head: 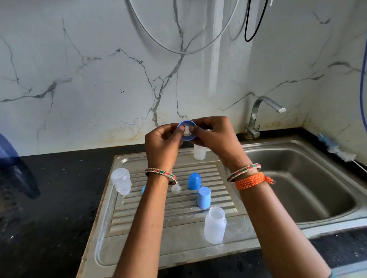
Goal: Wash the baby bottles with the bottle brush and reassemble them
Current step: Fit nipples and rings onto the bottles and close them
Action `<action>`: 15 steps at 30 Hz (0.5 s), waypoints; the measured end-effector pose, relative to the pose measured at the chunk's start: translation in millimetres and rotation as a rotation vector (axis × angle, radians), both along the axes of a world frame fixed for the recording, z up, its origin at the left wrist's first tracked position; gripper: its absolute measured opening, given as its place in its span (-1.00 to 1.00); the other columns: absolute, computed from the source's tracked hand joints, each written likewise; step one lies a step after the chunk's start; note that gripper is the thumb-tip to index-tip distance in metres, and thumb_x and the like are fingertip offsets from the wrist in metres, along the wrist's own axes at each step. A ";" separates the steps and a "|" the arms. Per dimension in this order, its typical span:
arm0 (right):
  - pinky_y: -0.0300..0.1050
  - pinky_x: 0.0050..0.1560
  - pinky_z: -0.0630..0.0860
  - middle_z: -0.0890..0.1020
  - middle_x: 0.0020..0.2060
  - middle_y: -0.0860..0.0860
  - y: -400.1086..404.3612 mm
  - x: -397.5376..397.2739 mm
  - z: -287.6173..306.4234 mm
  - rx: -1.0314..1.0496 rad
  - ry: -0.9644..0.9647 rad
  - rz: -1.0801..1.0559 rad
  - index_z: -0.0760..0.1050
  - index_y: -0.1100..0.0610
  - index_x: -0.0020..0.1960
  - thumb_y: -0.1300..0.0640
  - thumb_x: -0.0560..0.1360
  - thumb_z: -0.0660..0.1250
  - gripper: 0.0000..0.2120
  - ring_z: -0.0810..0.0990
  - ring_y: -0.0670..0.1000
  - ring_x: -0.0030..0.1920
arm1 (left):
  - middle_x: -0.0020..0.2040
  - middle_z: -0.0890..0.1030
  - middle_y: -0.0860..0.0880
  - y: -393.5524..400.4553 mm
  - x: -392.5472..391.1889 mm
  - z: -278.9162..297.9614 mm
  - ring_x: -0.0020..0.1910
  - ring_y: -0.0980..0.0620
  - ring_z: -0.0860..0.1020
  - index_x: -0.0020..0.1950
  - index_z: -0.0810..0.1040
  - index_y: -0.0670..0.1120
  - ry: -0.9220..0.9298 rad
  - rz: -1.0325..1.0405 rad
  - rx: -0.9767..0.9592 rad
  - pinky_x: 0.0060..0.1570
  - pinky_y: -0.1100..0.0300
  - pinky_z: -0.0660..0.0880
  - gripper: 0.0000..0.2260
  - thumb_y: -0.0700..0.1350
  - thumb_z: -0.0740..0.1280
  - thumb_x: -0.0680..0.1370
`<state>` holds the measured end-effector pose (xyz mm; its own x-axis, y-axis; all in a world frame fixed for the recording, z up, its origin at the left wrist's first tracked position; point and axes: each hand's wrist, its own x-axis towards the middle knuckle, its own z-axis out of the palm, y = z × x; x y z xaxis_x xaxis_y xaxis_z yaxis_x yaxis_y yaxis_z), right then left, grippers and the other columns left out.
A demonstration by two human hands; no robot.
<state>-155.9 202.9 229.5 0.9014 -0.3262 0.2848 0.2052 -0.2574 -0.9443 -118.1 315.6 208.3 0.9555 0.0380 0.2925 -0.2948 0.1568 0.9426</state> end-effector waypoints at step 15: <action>0.05 -0.04 0.63 0.68 -0.22 0.08 19.8 6.0 -15.0 -0.057 0.020 -0.156 0.62 0.18 -0.05 0.24 0.47 0.36 -0.91 0.68 0.05 -0.16 | -0.30 0.54 0.02 -1.6 -3.4 -7.6 -0.35 0.17 0.49 -0.08 0.56 -0.20 -0.152 0.180 0.318 -0.40 0.47 0.39 -0.94 -0.25 0.30 0.52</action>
<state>-149.9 222.8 214.4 0.8469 -0.4464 0.2890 0.1395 -0.3379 -0.9308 -121.5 314.0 200.7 0.8866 0.0857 0.4544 -0.4310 -0.2027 0.8793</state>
